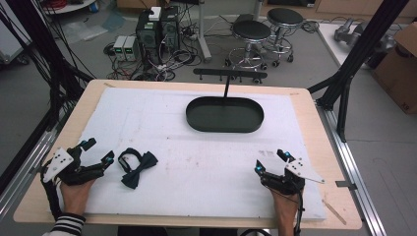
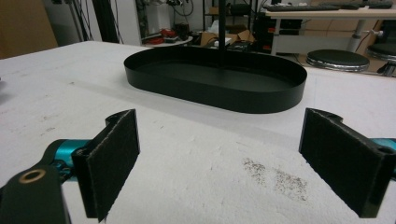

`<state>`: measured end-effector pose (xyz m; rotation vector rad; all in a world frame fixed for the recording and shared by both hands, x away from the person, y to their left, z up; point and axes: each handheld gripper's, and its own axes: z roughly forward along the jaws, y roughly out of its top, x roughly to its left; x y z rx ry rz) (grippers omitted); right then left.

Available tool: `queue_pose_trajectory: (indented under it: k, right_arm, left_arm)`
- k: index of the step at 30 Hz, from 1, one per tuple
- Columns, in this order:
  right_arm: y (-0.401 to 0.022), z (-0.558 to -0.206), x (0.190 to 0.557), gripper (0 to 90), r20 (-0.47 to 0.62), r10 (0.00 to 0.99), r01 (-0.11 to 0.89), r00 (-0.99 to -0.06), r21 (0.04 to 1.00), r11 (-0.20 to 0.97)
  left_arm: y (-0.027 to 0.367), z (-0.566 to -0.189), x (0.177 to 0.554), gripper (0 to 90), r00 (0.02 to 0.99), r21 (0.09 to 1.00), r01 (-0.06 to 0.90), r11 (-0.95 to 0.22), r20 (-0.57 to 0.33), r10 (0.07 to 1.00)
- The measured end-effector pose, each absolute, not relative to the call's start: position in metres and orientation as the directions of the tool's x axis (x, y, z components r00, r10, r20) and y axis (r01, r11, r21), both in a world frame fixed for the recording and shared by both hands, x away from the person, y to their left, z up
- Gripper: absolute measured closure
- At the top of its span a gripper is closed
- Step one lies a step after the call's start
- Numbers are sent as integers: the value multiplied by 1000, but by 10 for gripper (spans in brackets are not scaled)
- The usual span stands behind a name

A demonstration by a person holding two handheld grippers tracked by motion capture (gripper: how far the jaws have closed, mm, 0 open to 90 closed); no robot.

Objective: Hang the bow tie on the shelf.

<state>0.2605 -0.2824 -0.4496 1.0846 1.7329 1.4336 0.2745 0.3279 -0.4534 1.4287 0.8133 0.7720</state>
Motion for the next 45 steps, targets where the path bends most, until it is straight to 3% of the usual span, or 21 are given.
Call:
queue_pose_trajectory:
  k: [31,45]
  right_arm:
    - [-284,-450,260,113,53,891,201,-450,979,44]
    - [-284,-450,260,113,55,890,203,-452,978,42]
  left_arm:
    - [328,-450,275,147,539,998,60,5,-36,842]
    - [315,-401,268,142,603,979,172,-109,-18,798]
